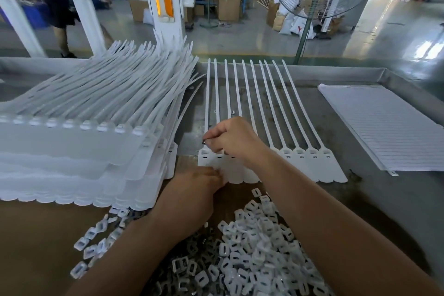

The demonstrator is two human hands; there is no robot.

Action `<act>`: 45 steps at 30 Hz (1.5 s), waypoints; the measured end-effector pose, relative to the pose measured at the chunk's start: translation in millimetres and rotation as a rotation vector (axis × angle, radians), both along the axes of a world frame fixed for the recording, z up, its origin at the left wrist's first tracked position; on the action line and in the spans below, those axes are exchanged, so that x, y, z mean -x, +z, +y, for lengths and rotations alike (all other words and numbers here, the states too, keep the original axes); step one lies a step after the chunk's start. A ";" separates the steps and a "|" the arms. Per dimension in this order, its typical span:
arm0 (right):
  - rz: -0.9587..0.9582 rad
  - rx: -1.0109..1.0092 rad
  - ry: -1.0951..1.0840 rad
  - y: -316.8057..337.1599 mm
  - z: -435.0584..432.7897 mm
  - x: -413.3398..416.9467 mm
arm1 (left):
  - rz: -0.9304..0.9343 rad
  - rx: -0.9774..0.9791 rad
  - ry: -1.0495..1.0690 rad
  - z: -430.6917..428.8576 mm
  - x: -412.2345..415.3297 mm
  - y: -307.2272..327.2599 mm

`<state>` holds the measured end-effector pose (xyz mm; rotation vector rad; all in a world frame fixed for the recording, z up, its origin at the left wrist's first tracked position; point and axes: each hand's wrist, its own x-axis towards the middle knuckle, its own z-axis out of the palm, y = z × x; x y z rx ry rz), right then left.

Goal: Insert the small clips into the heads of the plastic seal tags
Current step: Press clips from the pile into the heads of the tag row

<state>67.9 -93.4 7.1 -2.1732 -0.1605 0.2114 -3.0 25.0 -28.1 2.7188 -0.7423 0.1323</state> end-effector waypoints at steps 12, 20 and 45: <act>0.051 0.232 0.025 -6.9 5.5 -10.3 | -0.012 -0.029 -0.025 -1.7 0.5 0.8; 0.010 0.332 0.038 -13.5 13.3 -15.9 | -0.009 -0.032 -0.021 -1.9 0.1 0.8; 0.099 0.015 0.081 4.9 -12.6 2.5 | 0.006 0.179 0.008 9.9 -5.4 -1.1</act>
